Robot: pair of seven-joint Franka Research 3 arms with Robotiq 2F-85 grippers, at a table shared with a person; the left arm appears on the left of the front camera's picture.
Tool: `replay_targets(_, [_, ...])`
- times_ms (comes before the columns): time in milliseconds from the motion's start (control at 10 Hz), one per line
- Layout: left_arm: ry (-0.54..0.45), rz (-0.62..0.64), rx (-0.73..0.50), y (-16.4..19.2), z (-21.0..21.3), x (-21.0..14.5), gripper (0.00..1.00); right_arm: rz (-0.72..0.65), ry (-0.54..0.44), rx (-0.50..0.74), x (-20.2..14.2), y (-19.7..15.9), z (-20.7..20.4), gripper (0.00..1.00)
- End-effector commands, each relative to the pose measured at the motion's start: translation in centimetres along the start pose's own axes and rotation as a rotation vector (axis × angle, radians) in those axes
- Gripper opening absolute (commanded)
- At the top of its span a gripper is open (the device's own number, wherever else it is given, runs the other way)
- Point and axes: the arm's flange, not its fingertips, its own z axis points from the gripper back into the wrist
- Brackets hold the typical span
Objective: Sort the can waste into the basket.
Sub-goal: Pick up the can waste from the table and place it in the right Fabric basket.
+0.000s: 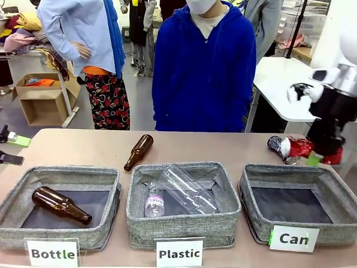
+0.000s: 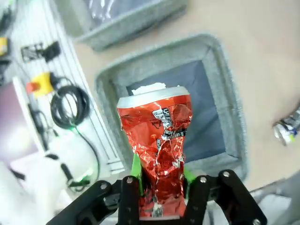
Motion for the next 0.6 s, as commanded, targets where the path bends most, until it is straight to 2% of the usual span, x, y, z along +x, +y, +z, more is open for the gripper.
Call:
replay_targets(0, [-0.043,0.017,-0.059,-0.5,0.4,0.1,1.00,0.107,-0.023,0.014,-1.8,-0.7,-1.3,0.00])
replay_targets(400, [-0.043,0.017,-0.059,-0.5,0.4,0.1,1.00,0.129,-0.052,0.034,-2.8,-1.4,-2.4,0.00])
replay_targets(500, [-0.043,0.017,-0.059,-0.5,0.4,0.1,1.00,0.114,-0.062,0.033,-2.6,-1.6,-2.4,0.36])
